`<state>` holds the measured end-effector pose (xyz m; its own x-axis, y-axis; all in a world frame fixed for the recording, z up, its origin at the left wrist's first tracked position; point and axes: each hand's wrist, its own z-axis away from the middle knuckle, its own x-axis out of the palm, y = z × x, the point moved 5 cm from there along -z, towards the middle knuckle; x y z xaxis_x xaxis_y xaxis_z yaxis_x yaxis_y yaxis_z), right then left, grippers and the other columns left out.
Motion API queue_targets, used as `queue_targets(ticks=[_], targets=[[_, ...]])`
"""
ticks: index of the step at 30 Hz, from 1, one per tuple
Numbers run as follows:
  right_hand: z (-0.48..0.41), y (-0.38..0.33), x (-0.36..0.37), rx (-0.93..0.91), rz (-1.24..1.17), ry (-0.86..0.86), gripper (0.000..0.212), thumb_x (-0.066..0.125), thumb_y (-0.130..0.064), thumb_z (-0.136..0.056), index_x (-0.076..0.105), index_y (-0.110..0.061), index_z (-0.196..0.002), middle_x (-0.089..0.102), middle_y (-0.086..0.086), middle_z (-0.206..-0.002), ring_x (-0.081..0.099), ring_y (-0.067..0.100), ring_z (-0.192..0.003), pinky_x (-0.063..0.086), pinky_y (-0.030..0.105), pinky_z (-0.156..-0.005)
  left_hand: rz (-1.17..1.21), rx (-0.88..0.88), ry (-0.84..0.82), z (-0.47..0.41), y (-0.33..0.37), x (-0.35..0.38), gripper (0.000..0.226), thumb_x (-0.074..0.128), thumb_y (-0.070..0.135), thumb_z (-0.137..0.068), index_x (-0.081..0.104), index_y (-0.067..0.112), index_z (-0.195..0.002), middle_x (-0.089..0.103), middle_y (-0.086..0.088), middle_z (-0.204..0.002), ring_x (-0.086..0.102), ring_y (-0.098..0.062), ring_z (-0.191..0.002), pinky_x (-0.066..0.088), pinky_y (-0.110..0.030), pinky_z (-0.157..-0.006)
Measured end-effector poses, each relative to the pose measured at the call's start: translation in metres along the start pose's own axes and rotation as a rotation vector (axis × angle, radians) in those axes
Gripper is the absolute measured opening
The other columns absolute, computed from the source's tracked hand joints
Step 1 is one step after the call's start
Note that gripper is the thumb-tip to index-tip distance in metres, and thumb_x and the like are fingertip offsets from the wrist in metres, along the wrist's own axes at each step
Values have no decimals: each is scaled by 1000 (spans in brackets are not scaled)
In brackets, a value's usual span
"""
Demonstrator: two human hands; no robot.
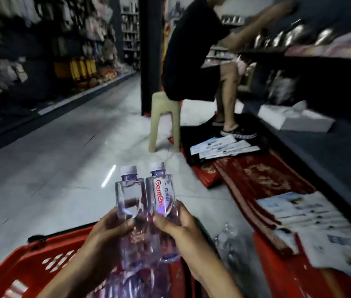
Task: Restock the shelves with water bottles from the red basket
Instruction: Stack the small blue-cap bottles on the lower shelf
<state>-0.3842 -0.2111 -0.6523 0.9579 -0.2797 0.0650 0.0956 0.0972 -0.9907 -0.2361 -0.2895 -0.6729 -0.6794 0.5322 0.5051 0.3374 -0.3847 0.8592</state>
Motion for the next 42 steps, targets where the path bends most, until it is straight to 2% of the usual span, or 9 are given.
queue_targets(ticks=[4,9,11,13,16,20,28,38,42], targets=[[60,-49,-68,-104,70,142,50,74,-39,-69,61,-30,-116,74,-11,-107,68,5,-102,50,21,-90,54,-48,-189,-7,-11,104,52,80,16,-63,70,7,-113,67,-26,-118,68,-38,-106,59,-43,-72],[130,-94,-156,-229,105,428,57,85,-24,-72,60,-23,-124,73,-4,-113,68,11,-106,53,29,-94,26,8,-367,-7,-34,239,37,72,10,-75,71,9,-112,70,-24,-115,69,-39,-104,59,-46,-76],[150,-105,-192,-263,104,529,65,87,-35,-63,62,-27,-122,72,-6,-113,68,9,-105,54,26,-90,36,77,-346,-17,-44,280,42,71,9,-72,70,4,-113,71,-23,-110,71,-38,-100,60,-46,-75],[166,-112,-230,-340,114,606,53,87,-22,-68,66,-23,-117,75,-5,-106,70,10,-99,55,21,-82,22,168,-339,-32,-53,319,50,75,6,-64,69,4,-114,71,-24,-110,70,-39,-100,57,-49,-84],[187,-114,-285,-415,139,789,50,86,-9,-72,66,-17,-117,76,-1,-102,72,15,-97,55,38,-91,47,194,-380,-57,-73,372,72,82,-6,-48,64,1,-117,71,-25,-106,72,-36,-90,59,-34,-68],[202,-100,-343,-366,189,1035,53,82,-24,-75,58,-34,-122,73,-10,-105,69,9,-97,54,42,-91,37,173,-524,-85,-109,436,49,78,4,-63,67,7,-111,70,-23,-112,68,-38,-104,57,-33,-77],[197,-73,-405,-274,336,1361,60,74,-21,-83,44,-25,-135,62,-1,-124,59,21,-114,47,43,-97,10,89,-646,-139,-186,499,44,65,-7,-72,68,10,-112,72,-13,-107,68,-25,-99,55,-30,-81],[193,-46,-449,-163,414,1537,81,61,-36,-92,10,-25,-155,30,5,-158,32,23,-144,30,45,-115,-30,-1,-927,-166,-241,543,49,59,-3,-87,53,10,-135,59,-20,-134,54,-38,-127,44,-48,-104],[196,-41,-460,-141,376,1592,82,63,-37,-91,9,-31,-153,31,2,-157,36,23,-141,33,46,-113,-192,6,-1016,-165,-243,549,52,54,5,-93,46,19,-142,56,-10,-140,51,-29,-132,41,-44,-108]])
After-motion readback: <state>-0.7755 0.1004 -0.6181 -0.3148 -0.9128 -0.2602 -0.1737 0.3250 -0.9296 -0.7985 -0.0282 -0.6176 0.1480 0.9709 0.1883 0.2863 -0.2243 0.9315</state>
